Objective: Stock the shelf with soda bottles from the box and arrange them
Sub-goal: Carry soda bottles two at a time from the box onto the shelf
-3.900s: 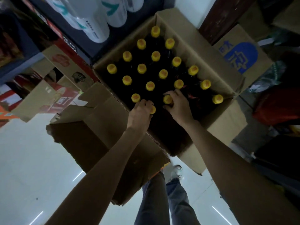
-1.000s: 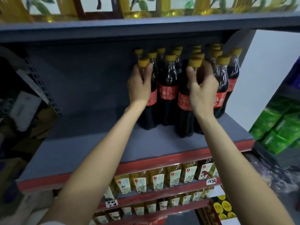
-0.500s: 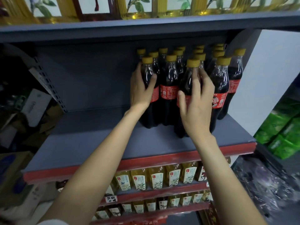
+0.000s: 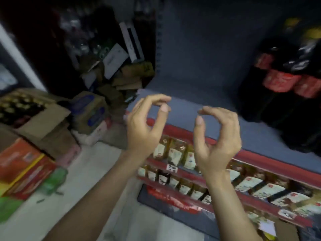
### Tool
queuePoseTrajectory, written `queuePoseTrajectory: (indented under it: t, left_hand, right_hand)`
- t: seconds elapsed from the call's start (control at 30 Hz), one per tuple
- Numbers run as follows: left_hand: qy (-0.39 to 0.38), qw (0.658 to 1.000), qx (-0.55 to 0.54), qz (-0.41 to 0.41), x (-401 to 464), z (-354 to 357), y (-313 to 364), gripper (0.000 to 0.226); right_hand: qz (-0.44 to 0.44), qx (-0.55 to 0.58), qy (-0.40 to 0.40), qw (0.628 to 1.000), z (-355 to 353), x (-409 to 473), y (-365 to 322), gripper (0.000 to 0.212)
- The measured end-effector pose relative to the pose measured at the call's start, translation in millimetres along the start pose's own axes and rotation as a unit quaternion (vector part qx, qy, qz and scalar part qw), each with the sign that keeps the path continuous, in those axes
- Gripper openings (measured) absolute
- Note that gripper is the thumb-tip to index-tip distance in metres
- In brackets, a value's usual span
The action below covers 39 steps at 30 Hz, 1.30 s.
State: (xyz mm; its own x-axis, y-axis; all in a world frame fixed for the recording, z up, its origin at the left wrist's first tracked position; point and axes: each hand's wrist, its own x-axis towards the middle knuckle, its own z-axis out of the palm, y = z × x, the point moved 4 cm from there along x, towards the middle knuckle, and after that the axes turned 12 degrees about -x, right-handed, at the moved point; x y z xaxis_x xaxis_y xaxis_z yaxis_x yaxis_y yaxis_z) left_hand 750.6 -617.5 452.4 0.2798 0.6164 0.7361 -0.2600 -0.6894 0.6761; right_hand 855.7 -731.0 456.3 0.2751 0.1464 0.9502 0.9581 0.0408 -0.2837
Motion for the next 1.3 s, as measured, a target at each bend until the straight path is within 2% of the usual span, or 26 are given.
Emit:
queuePoseTrajectory:
  t: [0.13,0.23,0.37,0.47,0.6,0.7,0.8,0.97,1.03,1.13,1.3]
  left_hand:
    - [0.071,0.994,0.078,-0.028,-43,-131,-38,0.021]
    - [0.082,0.978,0.148,-0.12,-81,-229,-74,0.019]
    - [0.064,0.939,0.219,-0.255,-120,-345,-123,0.029]
    - [0.076,0.903,0.218,-0.362,-138,-417,-161,0.034]
    - [0.073,0.861,0.251,-0.436,-155,-489,-219,0.018]
    - [0.088,0.831,0.262,-0.483,-158,-533,-269,0.019]
    - [0.122,0.818,0.27,-0.493,-143,-569,-313,0.018]
    - [0.187,0.793,0.296,-0.499,-98,-629,-379,0.023]
    - [0.197,0.792,0.307,-0.49,-76,-650,-402,0.029]
    - [0.201,0.794,0.324,-0.473,-41,-680,-441,0.023]
    - [0.188,0.806,0.309,-0.469,3,-725,-527,0.029]
  right_hand:
    - [0.028,0.084,-0.129,0.988,78,-66,-63,0.01]
    - [0.057,0.115,-0.257,0.958,141,-121,-108,0.017]
    - [0.094,0.137,-0.395,0.904,227,-184,-164,0.024]
    - [0.095,0.139,-0.473,0.865,293,-222,-194,0.028]
    - [0.063,0.107,-0.606,0.786,381,-268,-216,0.036]
    - [0.021,0.087,-0.666,0.74,446,-295,-226,0.038]
    - [-0.003,0.075,-0.697,0.713,516,-310,-232,0.04]
    - [-0.009,0.08,-0.705,0.705,636,-312,-242,0.04]
    - [0.004,0.094,-0.696,0.712,680,-305,-247,0.036]
    - [0.026,0.106,-0.68,0.725,745,-298,-255,0.033]
    - [0.058,0.105,-0.647,0.753,852,-308,-262,0.031]
